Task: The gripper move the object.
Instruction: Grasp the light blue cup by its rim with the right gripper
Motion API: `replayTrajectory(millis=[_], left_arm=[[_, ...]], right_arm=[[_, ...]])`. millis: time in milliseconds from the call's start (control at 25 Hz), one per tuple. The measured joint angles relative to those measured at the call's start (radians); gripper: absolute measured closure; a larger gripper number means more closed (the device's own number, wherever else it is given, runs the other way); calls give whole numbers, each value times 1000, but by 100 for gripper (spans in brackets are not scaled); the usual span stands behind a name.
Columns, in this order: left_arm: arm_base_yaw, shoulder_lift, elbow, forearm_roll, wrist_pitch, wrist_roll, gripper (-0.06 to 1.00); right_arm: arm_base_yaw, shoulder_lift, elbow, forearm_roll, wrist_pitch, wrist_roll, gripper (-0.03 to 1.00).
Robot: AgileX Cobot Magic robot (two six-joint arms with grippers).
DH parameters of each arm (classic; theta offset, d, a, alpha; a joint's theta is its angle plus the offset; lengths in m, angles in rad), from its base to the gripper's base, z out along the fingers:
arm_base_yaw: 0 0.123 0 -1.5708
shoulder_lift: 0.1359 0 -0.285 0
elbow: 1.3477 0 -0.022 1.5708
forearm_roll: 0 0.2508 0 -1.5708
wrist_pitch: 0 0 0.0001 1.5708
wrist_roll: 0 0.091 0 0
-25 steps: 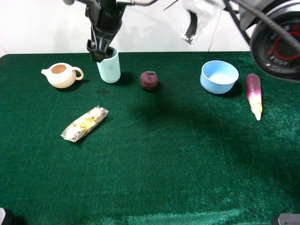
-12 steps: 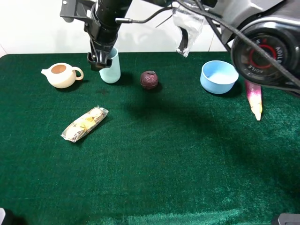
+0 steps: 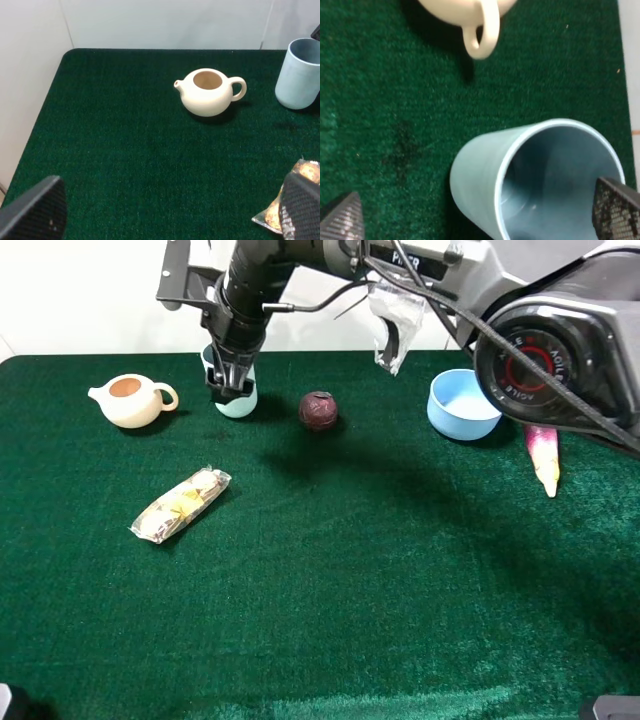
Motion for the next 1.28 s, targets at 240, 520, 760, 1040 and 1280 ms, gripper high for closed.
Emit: replayTrajectory(millis=[240,520,760,1040,1280], left_arm=[[0,0,0,1,0,0,10],[0,0,0,1,0,0,10],[0,0,0,1,0,0,10],[0,0,0,1,0,0,10],[0,0,0,1,0,0,10]], right_arm=[[-8,9,0,7,-15,-1,27],[-8,39,0,24,-21,-4,27],[-8,70,0,55,-22,-4,27],[-3,85,0,74,-16,-4,27],[-1,85,0,84,-15,-4,27]])
